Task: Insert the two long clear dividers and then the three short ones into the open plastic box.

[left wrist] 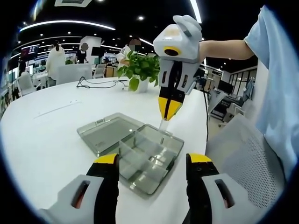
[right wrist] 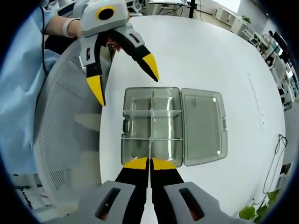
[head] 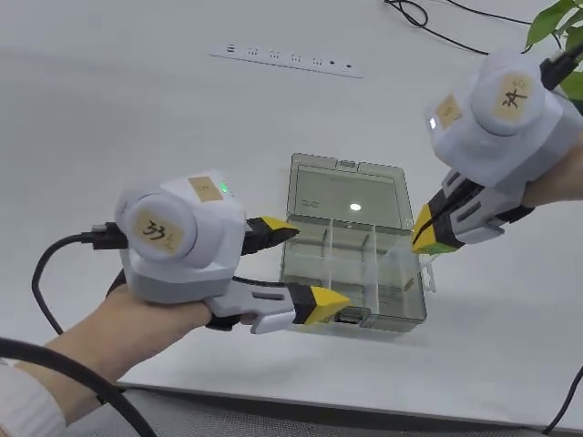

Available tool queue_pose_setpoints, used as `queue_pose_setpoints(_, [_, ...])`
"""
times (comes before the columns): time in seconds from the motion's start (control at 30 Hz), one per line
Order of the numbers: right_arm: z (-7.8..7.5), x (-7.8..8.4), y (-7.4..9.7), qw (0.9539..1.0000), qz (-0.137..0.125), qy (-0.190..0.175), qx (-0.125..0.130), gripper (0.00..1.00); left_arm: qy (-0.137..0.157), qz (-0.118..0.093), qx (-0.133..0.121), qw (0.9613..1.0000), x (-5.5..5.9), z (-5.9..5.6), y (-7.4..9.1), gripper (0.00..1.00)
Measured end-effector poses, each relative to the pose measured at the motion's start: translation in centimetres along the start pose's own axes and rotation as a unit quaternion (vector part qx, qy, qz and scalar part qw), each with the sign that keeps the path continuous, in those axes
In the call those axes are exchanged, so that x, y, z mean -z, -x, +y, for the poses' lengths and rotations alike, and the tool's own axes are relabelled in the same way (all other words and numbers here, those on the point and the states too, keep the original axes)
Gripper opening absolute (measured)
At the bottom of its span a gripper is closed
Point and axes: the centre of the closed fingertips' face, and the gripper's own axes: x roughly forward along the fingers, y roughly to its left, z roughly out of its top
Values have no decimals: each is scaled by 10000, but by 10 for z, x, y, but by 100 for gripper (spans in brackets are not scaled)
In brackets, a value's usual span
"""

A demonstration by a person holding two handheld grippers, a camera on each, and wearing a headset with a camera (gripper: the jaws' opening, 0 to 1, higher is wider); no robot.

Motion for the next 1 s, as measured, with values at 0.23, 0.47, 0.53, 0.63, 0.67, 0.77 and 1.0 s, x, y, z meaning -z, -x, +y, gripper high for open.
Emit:
queue_pose_setpoints(0.23, [-1,1,0,10000,42,5,-24,2,27,-40,-11,10000,0,2,1,56])
queue_pose_setpoints(0.47, [0,1,1,10000,41,-22,-46,2,19,-60,-7,10000,-1,3,1,56])
queue_pose_setpoints(0.53, [1,2,2,10000,70,27,-19,2,23,-37,-16,10000,-1,3,1,56])
queue_pose_setpoints(0.63, [-2,7,-2,9999,115,52,-6,2,36,-56,-9,10000,-1,3,0,56])
queue_pose_setpoints(0.67, [-3,7,-2,9999,114,38,4,2,30,-42,-8,10000,0,3,0,56])
queue_pose_setpoints(0.77, [-2,6,-2,10000,76,6,-6,2,56,-65,-19,10000,-1,3,0,56])
queue_pose_setpoints(1.0, [0,1,-3,10000,67,47,0,2,72,-41,-31,10000,2,3,1,56])
